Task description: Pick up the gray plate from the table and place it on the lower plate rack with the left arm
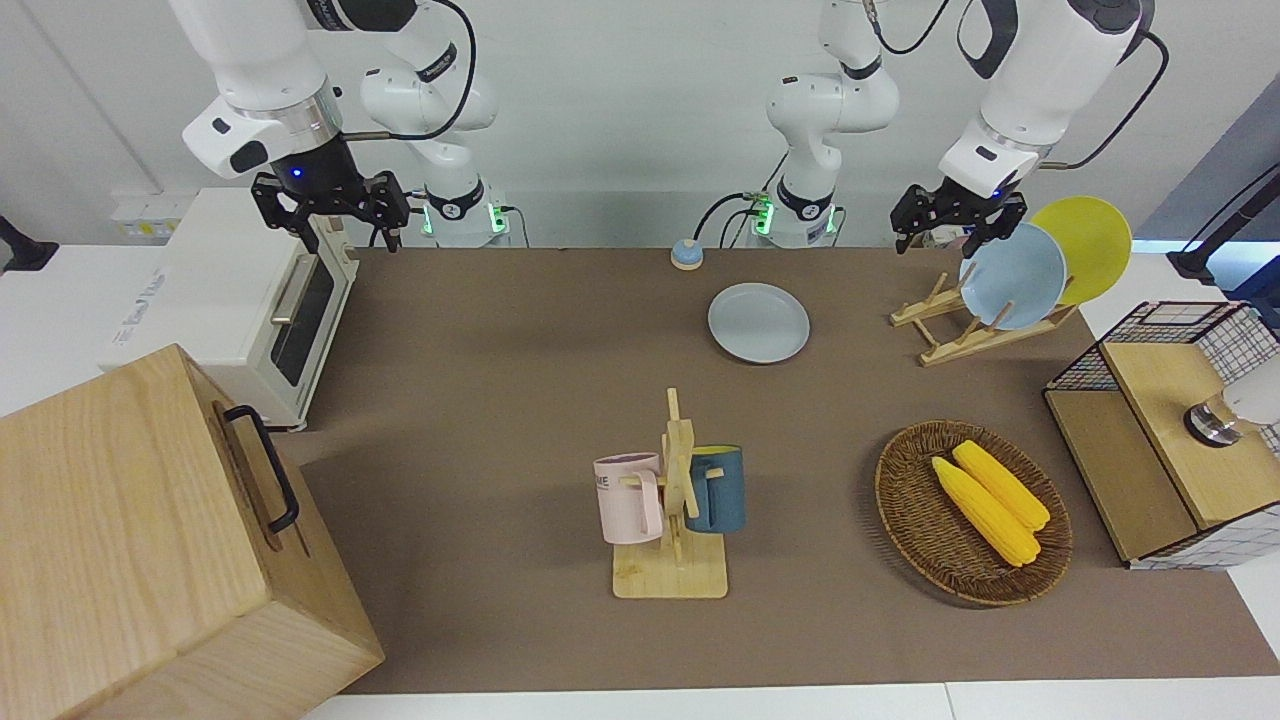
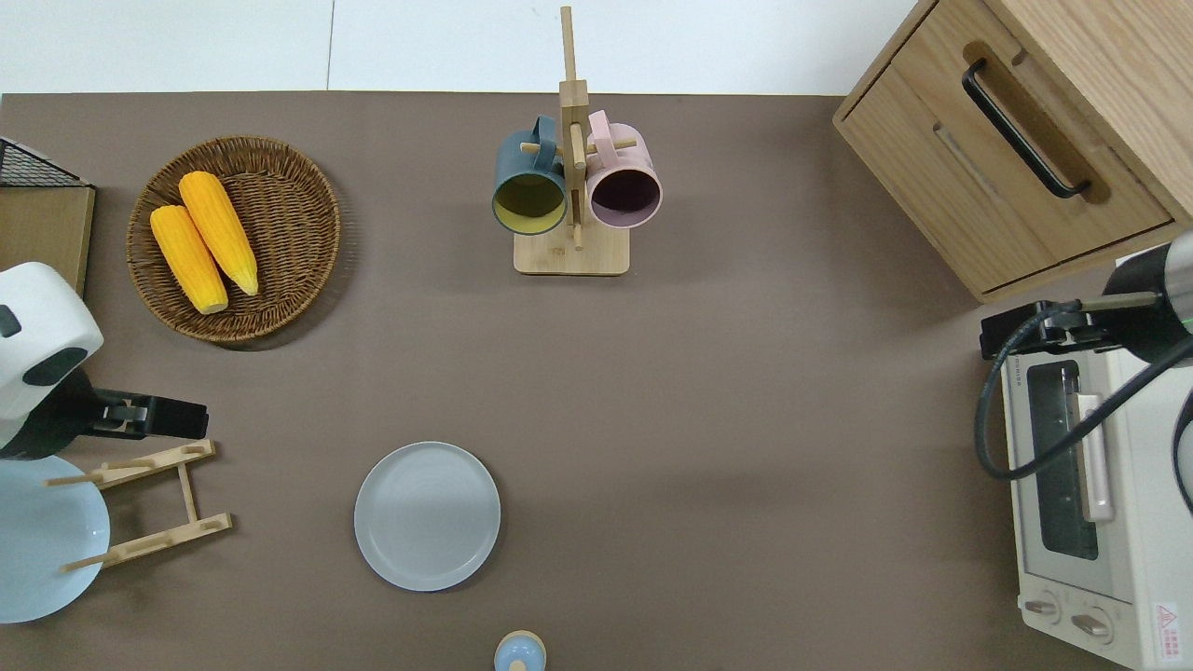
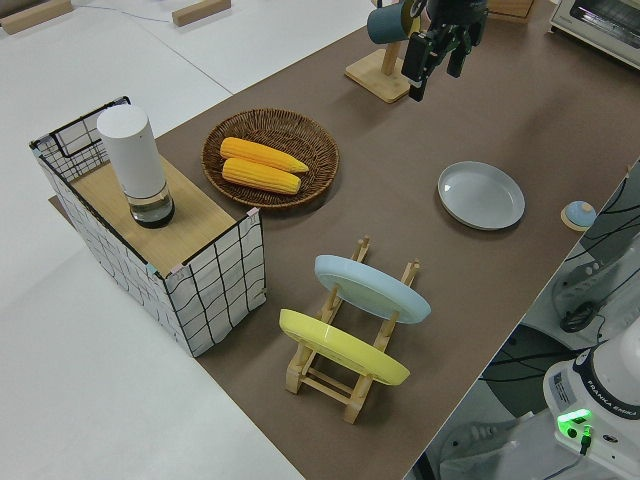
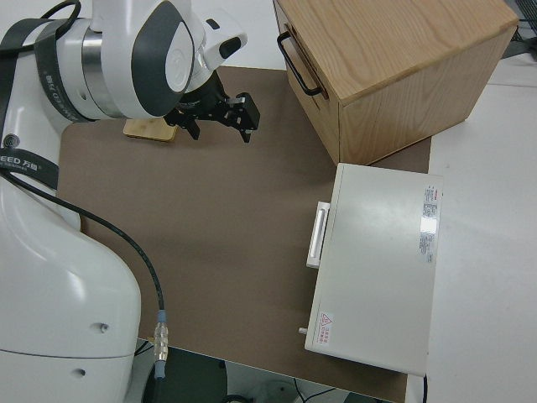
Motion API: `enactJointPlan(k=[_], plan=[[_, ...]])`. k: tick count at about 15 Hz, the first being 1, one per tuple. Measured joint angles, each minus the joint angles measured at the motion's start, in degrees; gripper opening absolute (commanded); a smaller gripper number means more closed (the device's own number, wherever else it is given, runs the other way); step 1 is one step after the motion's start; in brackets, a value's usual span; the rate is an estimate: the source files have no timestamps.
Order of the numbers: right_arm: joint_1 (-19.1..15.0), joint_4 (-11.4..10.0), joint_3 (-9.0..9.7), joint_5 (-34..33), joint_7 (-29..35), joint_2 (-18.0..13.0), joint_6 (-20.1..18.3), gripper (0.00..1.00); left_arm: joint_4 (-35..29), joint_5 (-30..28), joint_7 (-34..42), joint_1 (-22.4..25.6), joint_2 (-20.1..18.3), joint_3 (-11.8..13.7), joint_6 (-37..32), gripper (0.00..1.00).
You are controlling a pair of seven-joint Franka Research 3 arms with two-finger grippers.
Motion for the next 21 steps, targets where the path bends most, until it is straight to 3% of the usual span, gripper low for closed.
enactJointPlan(k=[21], plan=[[0.0, 0.0, 0.0, 0.0, 0.0, 0.0, 0.0, 0.983, -2.02, -0.26, -0.12, -0.01, 0.15, -0.03, 0.05, 1.0]])
